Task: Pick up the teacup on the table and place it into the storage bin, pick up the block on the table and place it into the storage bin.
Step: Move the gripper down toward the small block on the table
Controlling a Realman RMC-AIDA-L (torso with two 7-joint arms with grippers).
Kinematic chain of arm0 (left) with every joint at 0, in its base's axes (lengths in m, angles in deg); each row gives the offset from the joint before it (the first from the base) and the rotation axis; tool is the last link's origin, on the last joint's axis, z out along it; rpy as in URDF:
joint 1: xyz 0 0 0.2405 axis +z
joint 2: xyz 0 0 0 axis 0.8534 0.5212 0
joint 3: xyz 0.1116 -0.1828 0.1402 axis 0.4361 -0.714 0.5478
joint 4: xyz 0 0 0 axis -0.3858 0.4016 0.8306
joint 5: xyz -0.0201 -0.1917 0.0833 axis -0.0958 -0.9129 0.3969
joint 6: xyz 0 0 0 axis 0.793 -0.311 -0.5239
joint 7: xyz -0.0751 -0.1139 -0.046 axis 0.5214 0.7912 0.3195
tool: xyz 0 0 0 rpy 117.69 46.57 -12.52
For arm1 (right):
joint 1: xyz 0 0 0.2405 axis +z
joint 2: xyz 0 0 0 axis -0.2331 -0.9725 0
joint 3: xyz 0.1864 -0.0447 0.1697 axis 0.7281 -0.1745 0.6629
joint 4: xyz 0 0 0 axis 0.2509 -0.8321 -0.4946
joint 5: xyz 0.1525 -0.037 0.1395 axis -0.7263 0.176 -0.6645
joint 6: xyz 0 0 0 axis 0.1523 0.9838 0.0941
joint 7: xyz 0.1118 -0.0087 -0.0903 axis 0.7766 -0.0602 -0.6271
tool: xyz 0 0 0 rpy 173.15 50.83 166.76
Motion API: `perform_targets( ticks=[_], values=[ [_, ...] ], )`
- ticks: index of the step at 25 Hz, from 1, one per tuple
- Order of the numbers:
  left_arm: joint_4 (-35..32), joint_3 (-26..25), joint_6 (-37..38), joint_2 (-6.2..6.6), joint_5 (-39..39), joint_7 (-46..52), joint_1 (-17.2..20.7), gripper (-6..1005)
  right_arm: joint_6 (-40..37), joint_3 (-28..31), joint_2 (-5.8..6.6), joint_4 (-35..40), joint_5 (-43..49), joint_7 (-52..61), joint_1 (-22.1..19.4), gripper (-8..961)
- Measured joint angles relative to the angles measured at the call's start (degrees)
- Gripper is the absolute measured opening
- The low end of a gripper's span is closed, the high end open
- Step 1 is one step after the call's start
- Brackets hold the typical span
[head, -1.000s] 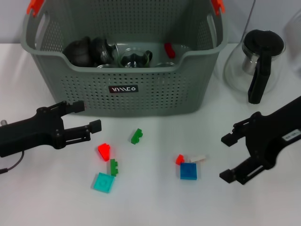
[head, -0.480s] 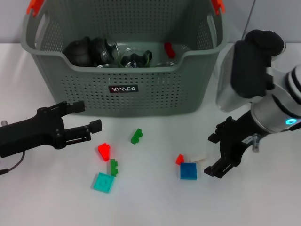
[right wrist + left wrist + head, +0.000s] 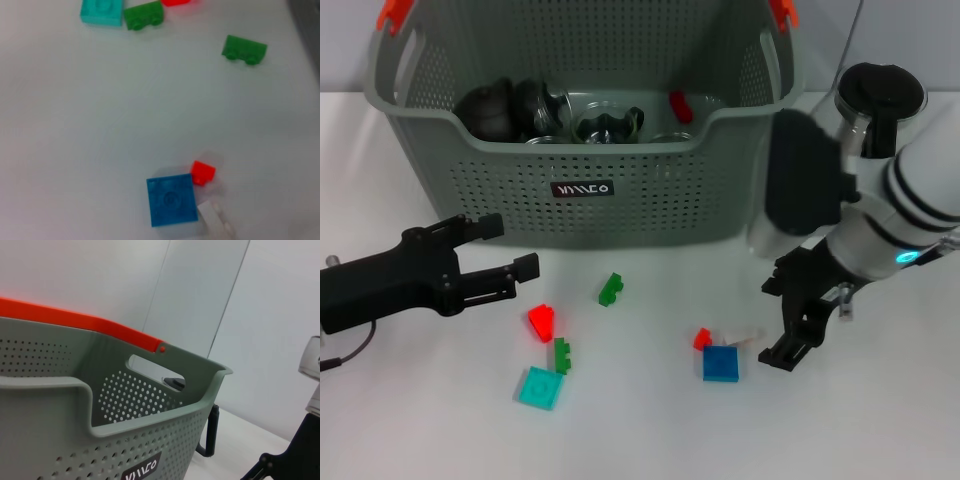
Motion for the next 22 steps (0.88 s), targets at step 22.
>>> perform_targets(
  ticks=[22],
  values=[
    [0.5,0.0,-0.6,0.00,-0.1,0.0,0.0,879,8.3,-9.5,-0.62,-7.8,-1.0,2.4,4.4,672]
  ],
)
